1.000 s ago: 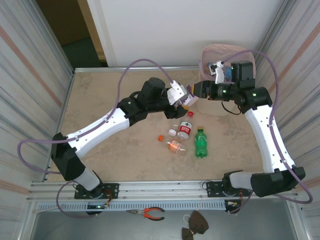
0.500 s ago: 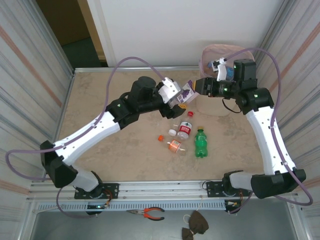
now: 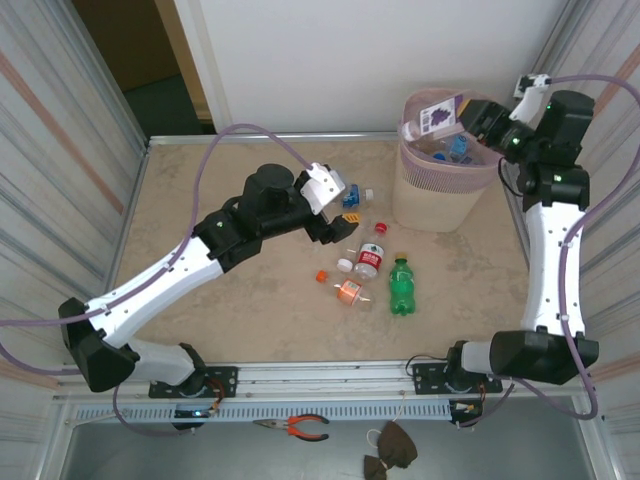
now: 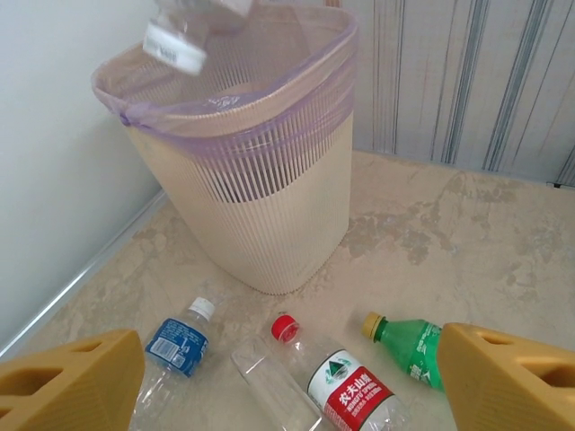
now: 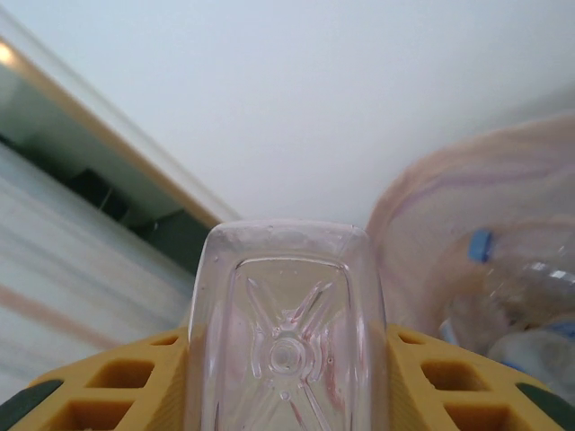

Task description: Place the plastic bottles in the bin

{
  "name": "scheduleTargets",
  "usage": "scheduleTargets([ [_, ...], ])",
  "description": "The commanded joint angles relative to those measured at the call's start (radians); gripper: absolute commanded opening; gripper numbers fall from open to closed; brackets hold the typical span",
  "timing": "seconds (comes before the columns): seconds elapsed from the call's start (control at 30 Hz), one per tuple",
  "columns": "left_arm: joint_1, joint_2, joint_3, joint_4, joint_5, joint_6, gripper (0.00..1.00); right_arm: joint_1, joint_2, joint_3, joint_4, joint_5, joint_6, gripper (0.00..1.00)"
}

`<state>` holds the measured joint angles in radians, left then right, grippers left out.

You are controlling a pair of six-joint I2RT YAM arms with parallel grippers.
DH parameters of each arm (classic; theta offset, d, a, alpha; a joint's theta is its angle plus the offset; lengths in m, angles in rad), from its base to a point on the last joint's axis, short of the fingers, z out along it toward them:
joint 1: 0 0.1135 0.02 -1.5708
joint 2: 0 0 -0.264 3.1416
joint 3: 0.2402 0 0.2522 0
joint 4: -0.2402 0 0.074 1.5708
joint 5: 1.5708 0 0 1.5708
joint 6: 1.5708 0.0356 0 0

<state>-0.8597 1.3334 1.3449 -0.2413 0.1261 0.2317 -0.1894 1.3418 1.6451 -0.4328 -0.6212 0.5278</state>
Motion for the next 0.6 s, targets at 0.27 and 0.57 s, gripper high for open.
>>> scheduleTargets([
  [0.27,-0.005,-0.062,-0.041,0.011,-0.042,-0.022,0.85,-0.074,0.178,0.136,-0.091,0.062,-0.083,0.35],
  [0.57,-0.004,-0.057,-0.043,0.006,-0.043,-0.027,0.85,-0.053,0.287,0.103,-0.141,-0.039,-0.095,0.35],
])
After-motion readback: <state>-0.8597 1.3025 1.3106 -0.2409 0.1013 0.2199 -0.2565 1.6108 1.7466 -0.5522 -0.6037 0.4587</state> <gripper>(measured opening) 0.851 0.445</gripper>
